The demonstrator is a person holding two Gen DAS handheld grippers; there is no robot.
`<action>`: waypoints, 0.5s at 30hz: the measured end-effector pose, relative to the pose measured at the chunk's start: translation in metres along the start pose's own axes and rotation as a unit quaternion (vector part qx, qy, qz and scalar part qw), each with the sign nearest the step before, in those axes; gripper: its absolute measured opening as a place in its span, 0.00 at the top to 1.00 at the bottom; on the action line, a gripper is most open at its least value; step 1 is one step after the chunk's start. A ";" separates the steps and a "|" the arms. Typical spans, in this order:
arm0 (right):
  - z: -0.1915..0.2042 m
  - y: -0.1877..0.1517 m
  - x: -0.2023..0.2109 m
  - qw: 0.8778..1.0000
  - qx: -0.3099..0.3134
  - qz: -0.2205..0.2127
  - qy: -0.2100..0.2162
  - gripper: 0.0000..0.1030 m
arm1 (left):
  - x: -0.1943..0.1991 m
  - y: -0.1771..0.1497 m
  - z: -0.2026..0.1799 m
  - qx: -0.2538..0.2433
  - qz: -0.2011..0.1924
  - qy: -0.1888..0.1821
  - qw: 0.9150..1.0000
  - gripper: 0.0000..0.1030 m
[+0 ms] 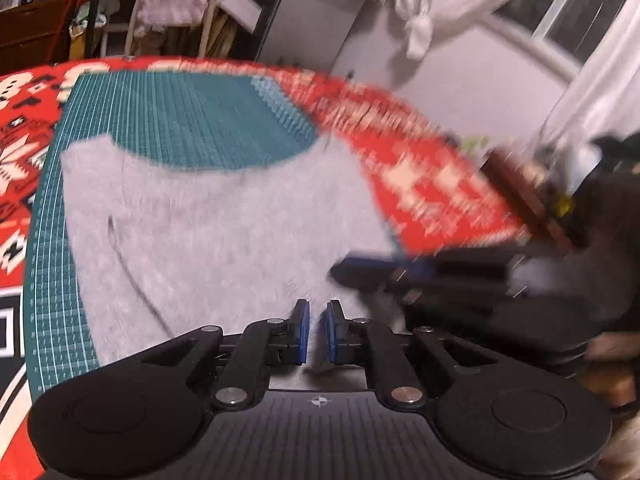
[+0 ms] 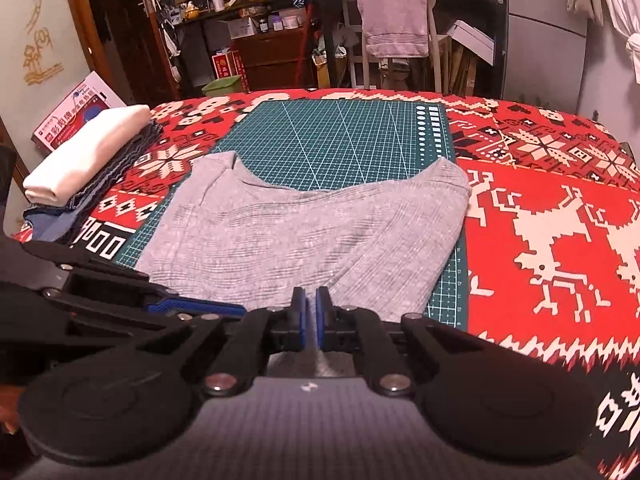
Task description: Fold clothes
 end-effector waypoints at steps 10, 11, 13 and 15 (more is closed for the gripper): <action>0.009 -0.019 0.013 1.000 0.006 0.016 0.011 0.93 | 0.003 -0.006 -0.004 -0.017 0.013 0.004 1.000 0.92; 0.009 -0.018 0.014 1.000 0.003 0.017 0.012 0.93 | 0.003 -0.005 -0.004 -0.016 0.013 0.004 1.000 0.92; 0.007 -0.017 0.017 1.000 -0.005 0.018 0.014 0.93 | 0.004 -0.004 -0.004 -0.013 0.011 0.005 1.000 0.92; 0.004 -0.013 0.028 1.000 -0.009 0.007 0.016 0.93 | 0.009 -0.002 -0.009 -0.015 0.003 0.001 1.000 0.92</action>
Point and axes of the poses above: each gripper's, at about its wrist camera, not at the fingertips, and x roughly against the way its jaws point, z to its left, y to its top, the point moved 9 cm from there along -x, roughly the way its jaws point, and after that the axes turned 12 degrees about -y, right-handed, at the moved point
